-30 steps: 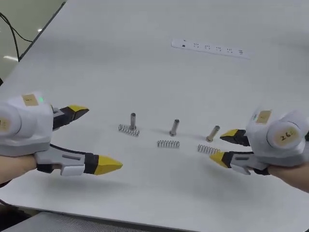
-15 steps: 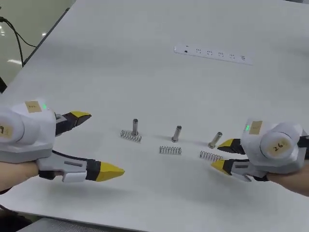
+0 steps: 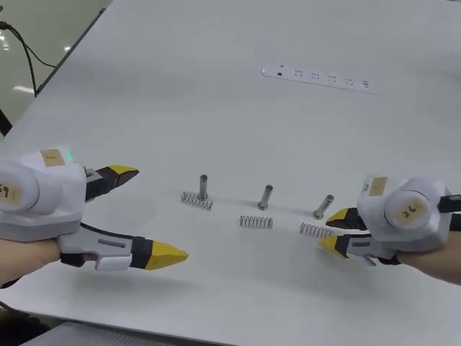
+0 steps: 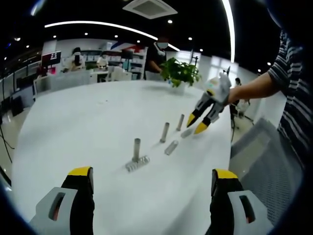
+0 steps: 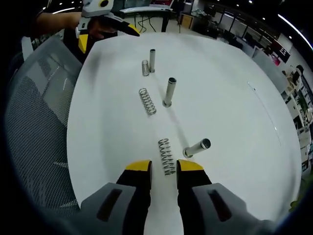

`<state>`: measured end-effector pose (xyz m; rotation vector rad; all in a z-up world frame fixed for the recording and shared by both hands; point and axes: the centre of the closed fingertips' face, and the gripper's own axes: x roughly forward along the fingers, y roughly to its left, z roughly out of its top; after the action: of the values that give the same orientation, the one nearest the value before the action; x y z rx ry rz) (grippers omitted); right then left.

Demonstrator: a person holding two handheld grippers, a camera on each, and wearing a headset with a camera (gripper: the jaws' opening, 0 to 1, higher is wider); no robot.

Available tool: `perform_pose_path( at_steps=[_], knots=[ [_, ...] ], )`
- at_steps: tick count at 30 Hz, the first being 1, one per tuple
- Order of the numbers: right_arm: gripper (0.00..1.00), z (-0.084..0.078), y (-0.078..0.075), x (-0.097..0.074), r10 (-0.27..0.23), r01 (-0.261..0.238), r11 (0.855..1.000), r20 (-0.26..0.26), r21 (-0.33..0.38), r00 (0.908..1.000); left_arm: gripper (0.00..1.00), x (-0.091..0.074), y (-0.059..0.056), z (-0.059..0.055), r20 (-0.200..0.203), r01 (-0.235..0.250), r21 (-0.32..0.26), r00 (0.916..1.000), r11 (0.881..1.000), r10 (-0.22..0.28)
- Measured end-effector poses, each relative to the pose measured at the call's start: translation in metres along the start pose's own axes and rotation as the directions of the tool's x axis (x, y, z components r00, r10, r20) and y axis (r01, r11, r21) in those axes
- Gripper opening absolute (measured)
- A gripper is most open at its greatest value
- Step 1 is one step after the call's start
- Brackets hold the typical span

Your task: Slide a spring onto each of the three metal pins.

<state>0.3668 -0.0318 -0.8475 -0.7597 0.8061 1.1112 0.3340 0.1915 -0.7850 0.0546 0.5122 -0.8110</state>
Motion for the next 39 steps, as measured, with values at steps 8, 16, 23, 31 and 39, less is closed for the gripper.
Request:
perform_pose_path(
  at_steps=[8, 16, 23, 31, 39],
  knots=[
    [0.17, 0.000, -0.002, 0.004, 0.007, -0.007, 1.000, -0.007, -0.001, 1.0000, 0.98, -0.001, 0.000, -0.003, -0.005, 0.000, -0.003, 1.0000, 1.000, 0.000],
    [0.15, -0.001, -0.002, 0.005, 0.017, -0.017, 1.000, -0.012, -0.003, 0.9998, 0.98, -0.001, -0.001, -0.007, -0.011, 0.003, -0.007, 0.9999, 1.000, -0.003],
    [0.15, -0.003, -0.002, 0.009, 0.021, -0.021, 1.000, -0.026, -0.018, 0.9994, 0.98, -0.001, -0.001, -0.005, -0.003, 0.001, -0.012, 1.0000, 1.000, -0.001],
    [0.12, -0.006, -0.003, 0.012, 0.026, -0.027, 1.000, -0.037, -0.015, 0.9990, 0.98, -0.002, 0.000, -0.005, -0.001, -0.003, -0.013, 1.0000, 1.000, 0.003],
    [0.09, -0.008, -0.005, 0.014, 0.027, -0.028, 0.999, -0.044, -0.023, 0.9987, 0.98, -0.003, -0.002, -0.007, -0.004, -0.001, -0.017, 1.0000, 1.000, 0.001]
  ],
)
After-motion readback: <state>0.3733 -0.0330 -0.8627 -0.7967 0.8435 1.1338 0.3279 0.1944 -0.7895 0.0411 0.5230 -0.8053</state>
